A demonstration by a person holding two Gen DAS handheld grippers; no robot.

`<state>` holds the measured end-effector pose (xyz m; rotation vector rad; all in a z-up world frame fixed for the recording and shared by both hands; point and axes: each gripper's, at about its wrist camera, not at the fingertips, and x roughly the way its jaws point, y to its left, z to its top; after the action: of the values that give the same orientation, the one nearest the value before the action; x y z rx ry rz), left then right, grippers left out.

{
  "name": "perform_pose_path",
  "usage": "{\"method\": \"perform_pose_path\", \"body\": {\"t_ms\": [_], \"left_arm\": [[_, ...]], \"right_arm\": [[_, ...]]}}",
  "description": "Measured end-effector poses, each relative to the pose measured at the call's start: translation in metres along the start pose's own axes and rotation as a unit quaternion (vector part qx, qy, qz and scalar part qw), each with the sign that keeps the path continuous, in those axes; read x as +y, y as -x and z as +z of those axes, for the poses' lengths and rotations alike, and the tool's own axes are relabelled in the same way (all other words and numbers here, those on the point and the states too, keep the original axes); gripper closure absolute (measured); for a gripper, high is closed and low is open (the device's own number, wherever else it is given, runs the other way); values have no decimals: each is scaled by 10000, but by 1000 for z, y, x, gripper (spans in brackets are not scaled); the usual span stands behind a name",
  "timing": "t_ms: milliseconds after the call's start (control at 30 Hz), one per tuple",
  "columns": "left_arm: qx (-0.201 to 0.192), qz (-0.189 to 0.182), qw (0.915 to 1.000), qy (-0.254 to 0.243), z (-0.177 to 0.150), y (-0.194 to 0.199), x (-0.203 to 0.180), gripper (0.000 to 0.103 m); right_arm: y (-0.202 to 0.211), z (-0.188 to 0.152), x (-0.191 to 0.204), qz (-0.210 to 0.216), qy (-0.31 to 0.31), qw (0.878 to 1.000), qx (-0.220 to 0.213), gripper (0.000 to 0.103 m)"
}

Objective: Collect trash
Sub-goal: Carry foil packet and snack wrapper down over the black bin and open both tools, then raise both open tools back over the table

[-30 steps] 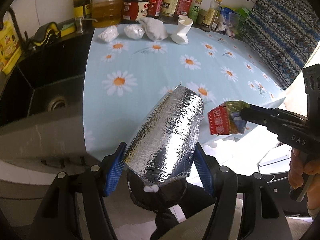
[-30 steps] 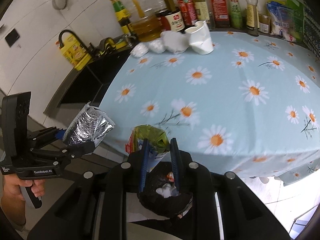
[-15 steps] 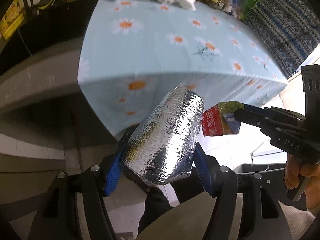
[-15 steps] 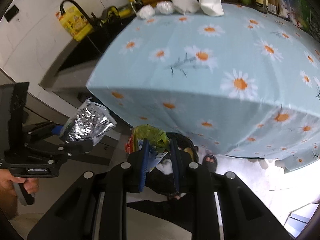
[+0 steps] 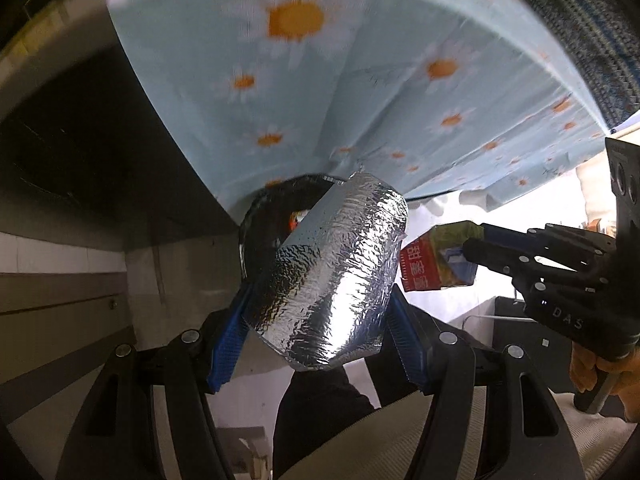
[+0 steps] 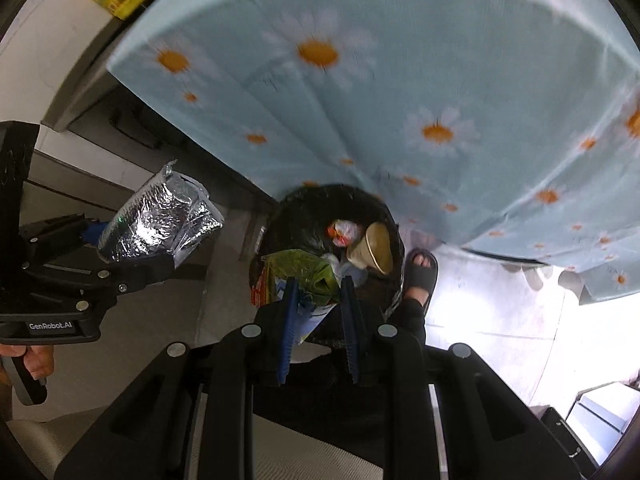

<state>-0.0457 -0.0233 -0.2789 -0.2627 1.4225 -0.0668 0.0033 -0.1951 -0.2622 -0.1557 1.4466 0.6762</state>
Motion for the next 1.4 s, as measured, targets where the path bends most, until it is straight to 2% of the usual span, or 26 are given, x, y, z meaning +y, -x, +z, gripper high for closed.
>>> {"method": "perform_pose_path", "body": {"t_ms": [267, 567, 667, 733, 767, 800, 900, 1067, 1400], "left_arm": [[403, 173, 9990, 57, 5, -50, 8, 39], [687, 303, 9971, 127, 7, -98, 18, 39], [733, 347, 9966, 155, 8, -105, 21, 36], [751, 404, 9962, 193, 10, -107, 21, 32], [780, 405, 9959, 204, 11, -108, 21, 28], [815, 356, 9958, 207, 11, -109, 22, 27], [766, 461, 9958, 210, 11, -110, 23, 23], [739, 475, 9959, 237, 11, -104, 25, 23], [652, 476, 9965, 218, 12, -90, 25, 23]], "right_arm": [[-43, -7, -19, 15, -300, 9989, 350, 79], [-96, -8, -40, 15, -728, 9950, 685, 79], [-109, -8, -46, 51, -892, 9932, 751, 76], [-112, -8, -51, 209, -1125, 9904, 777, 71], [-113, -8, -53, 276, -1214, 9891, 789, 64], [-113, -8, -55, 295, -1277, 9882, 788, 61], [-111, -8, -60, 335, -1399, 9866, 767, 59], [-100, -4, -62, 322, -1410, 9873, 659, 54], [-84, -2, -59, 322, -1320, 9892, 553, 51]]}}
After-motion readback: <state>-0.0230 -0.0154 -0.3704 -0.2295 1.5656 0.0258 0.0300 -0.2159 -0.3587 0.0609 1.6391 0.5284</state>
